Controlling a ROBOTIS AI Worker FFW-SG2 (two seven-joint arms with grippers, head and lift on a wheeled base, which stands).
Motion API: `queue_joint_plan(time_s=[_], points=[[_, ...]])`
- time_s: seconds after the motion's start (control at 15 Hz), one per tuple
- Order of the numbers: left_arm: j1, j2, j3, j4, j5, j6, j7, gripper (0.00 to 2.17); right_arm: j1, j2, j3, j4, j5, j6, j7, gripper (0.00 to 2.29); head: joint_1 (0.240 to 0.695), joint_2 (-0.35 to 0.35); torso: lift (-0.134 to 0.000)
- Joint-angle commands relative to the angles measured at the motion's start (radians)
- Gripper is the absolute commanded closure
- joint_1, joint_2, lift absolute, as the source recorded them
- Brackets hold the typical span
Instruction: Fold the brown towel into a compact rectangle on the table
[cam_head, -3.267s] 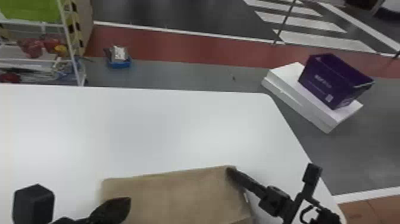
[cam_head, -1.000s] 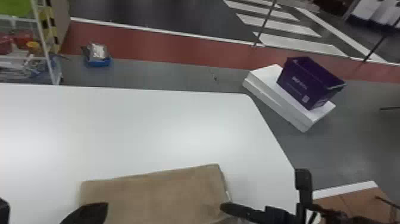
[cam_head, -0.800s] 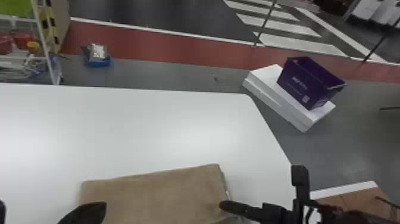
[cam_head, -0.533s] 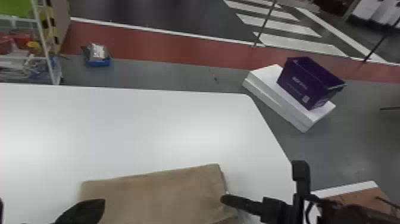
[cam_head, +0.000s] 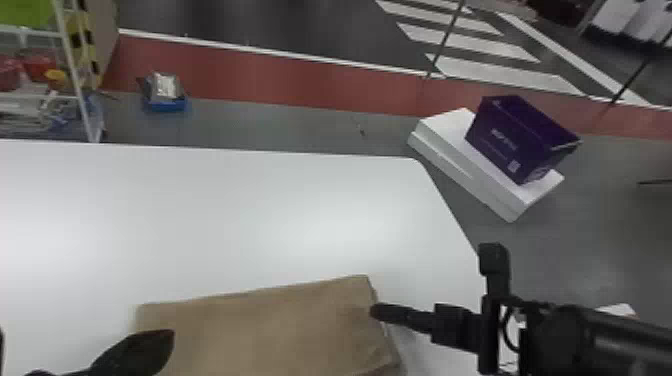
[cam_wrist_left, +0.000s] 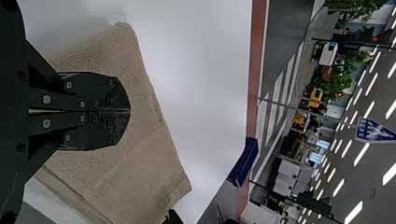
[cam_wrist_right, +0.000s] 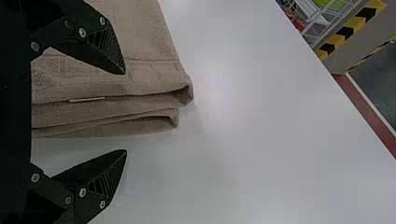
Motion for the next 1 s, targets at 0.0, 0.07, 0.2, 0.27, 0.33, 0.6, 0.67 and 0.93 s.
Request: queue_joint_plan(time_s=[0.0,0.07,0.2,0.27,0.33,0.6,0.67,0.93], points=[[-0.018,0.000,0.004,0.011,0.002,0.000,-0.007,1.17,-0.005,-0.005,0.003,0.011,0.006,0.008,0.000,0.34,0.695,-0.337,-0.123],[-0.022,0.000,0.004,0.011,0.003,0.003,-0.007,1.17,-0.005,-0.005,0.006,0.011,0.006,0.008,0.000,0.34,0.695,-0.336,-0.123],[-0.028,0.000,0.003,0.011,0.003,0.012,-0.011,1.17,-0.006,-0.005,0.010,0.014,0.004,0.008,0.000,0.36,0.695,-0.335,-0.123],[-0.031,0.000,0.003,0.011,0.006,0.012,-0.011,1.17,-0.009,-0.005,0.013,0.017,0.003,0.008,0.002,0.50,0.695,-0.333,-0.123],[-0.033,0.000,0.003,0.011,0.012,0.012,-0.011,1.17,-0.011,-0.005,0.018,0.022,-0.002,0.008,0.003,0.53,0.695,-0.331,-0.123],[-0.034,0.000,0.004,0.011,0.015,0.015,-0.012,1.17,-0.011,-0.001,0.032,0.028,-0.025,0.008,0.011,0.53,0.695,-0.318,-0.123],[-0.034,0.000,0.009,0.011,0.015,0.018,-0.012,1.17,-0.011,-0.001,0.033,0.029,-0.028,0.008,0.012,0.53,0.695,-0.313,-0.123],[-0.008,0.001,0.033,-0.036,0.031,0.037,-0.040,1.17,-0.008,-0.004,0.023,0.052,-0.046,0.008,0.023,1.00,0.695,-0.297,-0.123]])
